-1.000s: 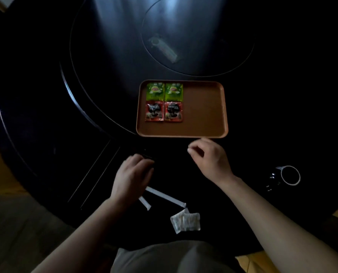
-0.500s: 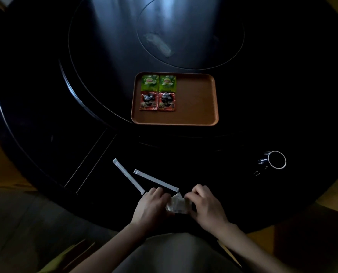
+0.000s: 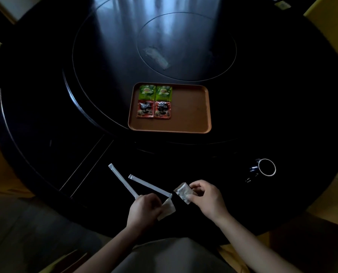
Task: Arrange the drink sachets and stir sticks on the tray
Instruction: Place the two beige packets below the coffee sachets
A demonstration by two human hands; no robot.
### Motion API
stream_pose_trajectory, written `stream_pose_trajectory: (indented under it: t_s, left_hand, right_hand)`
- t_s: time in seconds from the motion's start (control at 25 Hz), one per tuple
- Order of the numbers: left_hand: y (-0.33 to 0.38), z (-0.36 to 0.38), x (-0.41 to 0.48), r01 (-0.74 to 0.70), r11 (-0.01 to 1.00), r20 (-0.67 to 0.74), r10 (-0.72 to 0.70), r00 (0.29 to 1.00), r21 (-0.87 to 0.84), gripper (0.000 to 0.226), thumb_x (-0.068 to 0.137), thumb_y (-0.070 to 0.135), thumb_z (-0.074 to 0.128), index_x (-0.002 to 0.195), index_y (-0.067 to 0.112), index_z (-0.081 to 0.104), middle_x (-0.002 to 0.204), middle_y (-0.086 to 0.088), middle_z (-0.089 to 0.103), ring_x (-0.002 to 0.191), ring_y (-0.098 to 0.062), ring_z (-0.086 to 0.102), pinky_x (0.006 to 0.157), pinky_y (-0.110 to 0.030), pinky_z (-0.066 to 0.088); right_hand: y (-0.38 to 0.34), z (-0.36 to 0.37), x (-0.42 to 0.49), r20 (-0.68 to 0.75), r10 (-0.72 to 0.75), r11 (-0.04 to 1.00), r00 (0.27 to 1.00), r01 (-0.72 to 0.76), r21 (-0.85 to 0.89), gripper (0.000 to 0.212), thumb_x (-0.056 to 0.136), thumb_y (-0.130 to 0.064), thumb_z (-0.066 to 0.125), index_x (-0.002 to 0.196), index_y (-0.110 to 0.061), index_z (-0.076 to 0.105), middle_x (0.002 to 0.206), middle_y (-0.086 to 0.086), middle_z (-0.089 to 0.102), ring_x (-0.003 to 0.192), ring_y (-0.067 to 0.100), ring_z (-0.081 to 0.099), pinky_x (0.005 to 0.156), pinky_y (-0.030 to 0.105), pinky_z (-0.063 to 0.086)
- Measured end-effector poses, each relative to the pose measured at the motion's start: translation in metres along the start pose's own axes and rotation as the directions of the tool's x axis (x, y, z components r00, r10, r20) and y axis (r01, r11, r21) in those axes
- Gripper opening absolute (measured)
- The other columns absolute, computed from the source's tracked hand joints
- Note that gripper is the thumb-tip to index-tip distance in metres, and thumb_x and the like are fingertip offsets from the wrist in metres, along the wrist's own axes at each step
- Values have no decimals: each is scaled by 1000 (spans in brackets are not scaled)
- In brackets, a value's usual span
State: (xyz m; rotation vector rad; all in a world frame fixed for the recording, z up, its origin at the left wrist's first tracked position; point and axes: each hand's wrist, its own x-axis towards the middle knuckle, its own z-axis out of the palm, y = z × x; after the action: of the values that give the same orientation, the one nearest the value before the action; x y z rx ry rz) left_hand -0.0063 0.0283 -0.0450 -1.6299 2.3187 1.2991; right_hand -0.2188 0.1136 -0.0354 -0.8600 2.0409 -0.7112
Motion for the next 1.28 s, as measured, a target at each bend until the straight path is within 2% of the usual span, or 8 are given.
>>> stream_pose_trajectory:
  t_s: [0.16,0.44,0.64,0.84,1.0,1.08,1.16,1.28]
  left_hand:
    - [2,-24,-4,105,970,18,-104,994,-219,10,76,25,80,85,29,77,76,15,74,75,3,68,69,-20,55]
    - [29,-58,-4,194,809,-14,-242,970,-554,2,80,19,80,82,20,79,80,1,77,75,-15,73,66,-28,59]
    - [36,-103,40,147,721,-92,-281,955,-677,3,84,17,76,82,14,78,80,-7,77,74,-24,74,65,-33,60]
    - [51,-135,96,-42,846,-333,-164,928,-531,4,83,19,76,81,22,77,76,5,75,72,-8,71,64,-23,56]
    - [58,-149,155,-341,927,-503,222,835,-157,7,80,13,76,82,19,76,83,9,72,78,-7,68,69,-31,56]
    - [55,-149,174,-461,878,-440,467,767,130,5,82,19,72,86,19,75,93,3,71,86,-16,67,69,-35,55]
    - [48,-147,185,-508,752,-268,638,722,420,15,81,26,70,95,20,73,102,-2,70,93,-24,66,73,-36,53]
    - [28,-144,187,-539,571,-74,726,684,619,29,82,35,65,107,22,70,113,-2,70,102,-27,65,82,-39,47]
  right_hand:
    - [-18,-4,14,22,-37,999,999,37,18,17,75,-27,81,90,-24,72,84,-7,73,80,2,68,74,24,56]
    - [-47,-7,25,11,-11,984,1000,9,175,9,80,-24,76,85,-27,70,84,-3,73,77,9,69,69,29,56]
    - [-87,-9,61,-28,-19,983,999,24,180,7,83,-25,75,82,-28,69,78,-4,70,69,9,67,64,29,55]
    - [-112,-29,102,-75,-66,994,995,72,85,10,85,-23,73,80,-28,66,79,-9,68,72,9,65,70,33,54]
    - [-141,-40,147,-208,-303,942,930,260,-211,9,81,-18,74,90,-17,71,87,0,68,80,17,62,71,31,51]
    - [-145,-40,164,-244,-420,881,874,328,-341,13,79,-14,75,91,-15,72,87,3,66,82,21,61,71,35,52]
    - [-141,-39,176,-251,-494,826,832,358,-436,16,76,-11,75,91,-16,71,90,1,64,86,22,59,73,34,51]
    - [-121,-32,175,-139,-531,771,836,409,-489,18,78,-17,75,95,-16,69,97,0,61,93,21,56,78,31,50]
